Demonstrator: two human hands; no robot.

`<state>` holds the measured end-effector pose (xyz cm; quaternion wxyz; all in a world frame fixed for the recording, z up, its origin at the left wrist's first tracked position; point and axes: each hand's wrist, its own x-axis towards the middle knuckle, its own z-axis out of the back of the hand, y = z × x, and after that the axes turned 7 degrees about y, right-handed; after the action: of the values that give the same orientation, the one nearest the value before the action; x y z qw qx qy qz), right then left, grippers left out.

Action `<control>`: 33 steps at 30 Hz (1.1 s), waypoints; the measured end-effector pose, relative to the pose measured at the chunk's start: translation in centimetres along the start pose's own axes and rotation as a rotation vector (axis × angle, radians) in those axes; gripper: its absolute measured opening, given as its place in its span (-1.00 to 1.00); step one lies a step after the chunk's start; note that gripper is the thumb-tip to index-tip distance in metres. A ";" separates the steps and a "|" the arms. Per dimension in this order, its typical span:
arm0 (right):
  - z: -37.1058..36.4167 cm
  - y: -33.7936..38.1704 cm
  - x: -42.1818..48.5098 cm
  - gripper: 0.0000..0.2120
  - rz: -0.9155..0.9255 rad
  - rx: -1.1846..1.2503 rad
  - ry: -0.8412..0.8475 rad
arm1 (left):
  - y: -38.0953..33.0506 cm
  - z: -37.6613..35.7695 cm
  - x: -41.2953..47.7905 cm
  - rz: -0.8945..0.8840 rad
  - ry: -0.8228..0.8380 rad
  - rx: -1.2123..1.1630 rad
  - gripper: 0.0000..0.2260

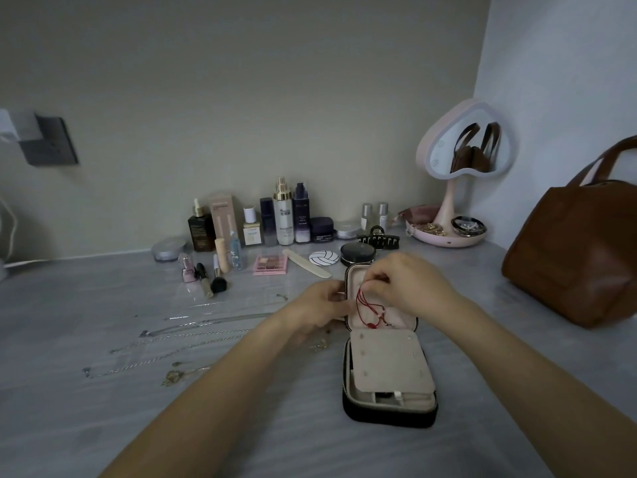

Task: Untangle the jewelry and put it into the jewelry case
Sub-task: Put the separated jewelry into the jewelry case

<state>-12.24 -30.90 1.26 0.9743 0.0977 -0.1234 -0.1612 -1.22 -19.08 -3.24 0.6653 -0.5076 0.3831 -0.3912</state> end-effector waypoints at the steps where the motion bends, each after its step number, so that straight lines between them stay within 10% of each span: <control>1: 0.0 0.1 0.1 -0.89 -0.005 -0.010 -0.003 | -0.2 0.1 0.1 -0.003 0.023 -0.017 -0.67; 14: -0.6 1.0 1.1 -0.88 -0.025 -0.086 -0.069 | -0.4 -1.9 2.2 -0.091 -0.347 0.207 -0.83; 33: -2.5 -0.3 -0.7 -0.86 -0.180 -0.068 -0.404 | 0.4 -2.6 2.2 -0.229 -0.363 0.116 -0.82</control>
<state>-12.27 -30.60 -1.33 0.9142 0.0412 -0.3013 -0.2677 -2.61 -22.01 -4.40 0.7025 -0.5708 0.1738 -0.3879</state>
